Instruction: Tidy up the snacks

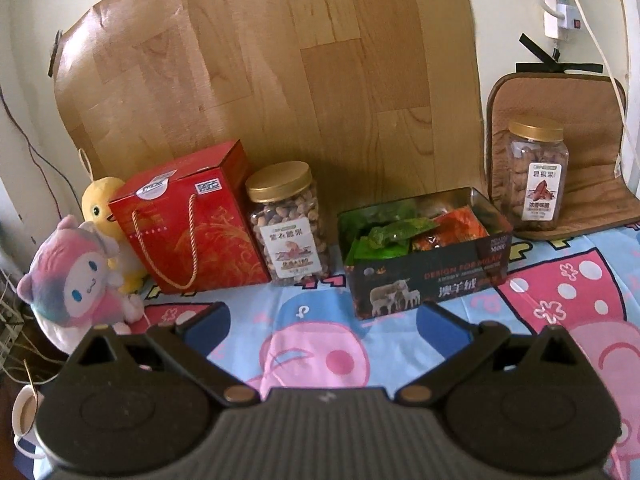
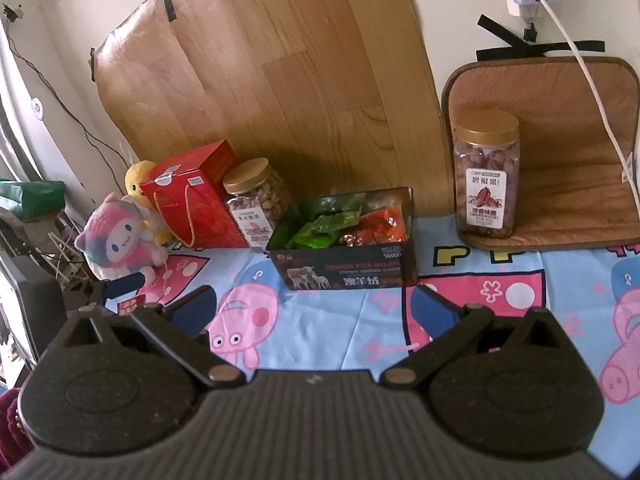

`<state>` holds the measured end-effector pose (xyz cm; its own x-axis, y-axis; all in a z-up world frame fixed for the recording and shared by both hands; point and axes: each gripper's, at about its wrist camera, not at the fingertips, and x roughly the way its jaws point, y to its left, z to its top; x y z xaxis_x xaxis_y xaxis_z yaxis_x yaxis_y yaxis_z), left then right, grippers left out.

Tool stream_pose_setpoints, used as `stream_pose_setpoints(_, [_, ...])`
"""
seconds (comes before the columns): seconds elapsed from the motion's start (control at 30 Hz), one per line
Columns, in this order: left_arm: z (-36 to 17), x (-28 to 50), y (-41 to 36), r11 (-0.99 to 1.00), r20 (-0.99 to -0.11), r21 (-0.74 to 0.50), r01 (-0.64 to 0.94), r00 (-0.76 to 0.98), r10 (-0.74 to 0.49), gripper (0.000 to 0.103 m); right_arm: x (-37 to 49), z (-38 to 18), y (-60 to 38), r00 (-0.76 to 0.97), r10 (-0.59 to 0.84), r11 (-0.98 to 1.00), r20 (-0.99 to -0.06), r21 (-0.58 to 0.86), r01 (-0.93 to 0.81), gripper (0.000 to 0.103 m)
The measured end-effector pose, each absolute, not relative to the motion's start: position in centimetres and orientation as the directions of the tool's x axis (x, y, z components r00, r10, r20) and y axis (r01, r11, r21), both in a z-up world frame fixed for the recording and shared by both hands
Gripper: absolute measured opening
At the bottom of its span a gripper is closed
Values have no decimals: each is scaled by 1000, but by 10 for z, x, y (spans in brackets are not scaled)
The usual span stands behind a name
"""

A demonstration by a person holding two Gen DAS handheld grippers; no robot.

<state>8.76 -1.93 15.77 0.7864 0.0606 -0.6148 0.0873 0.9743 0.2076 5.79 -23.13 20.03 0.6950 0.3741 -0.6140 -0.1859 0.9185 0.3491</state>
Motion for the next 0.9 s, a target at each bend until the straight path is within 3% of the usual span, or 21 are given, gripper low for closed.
stream_pose_setpoints(0.9, [125, 144, -41, 967, -687, 218, 132, 725, 55, 103, 110, 165, -236, 637, 416, 897, -649, 407, -171, 103])
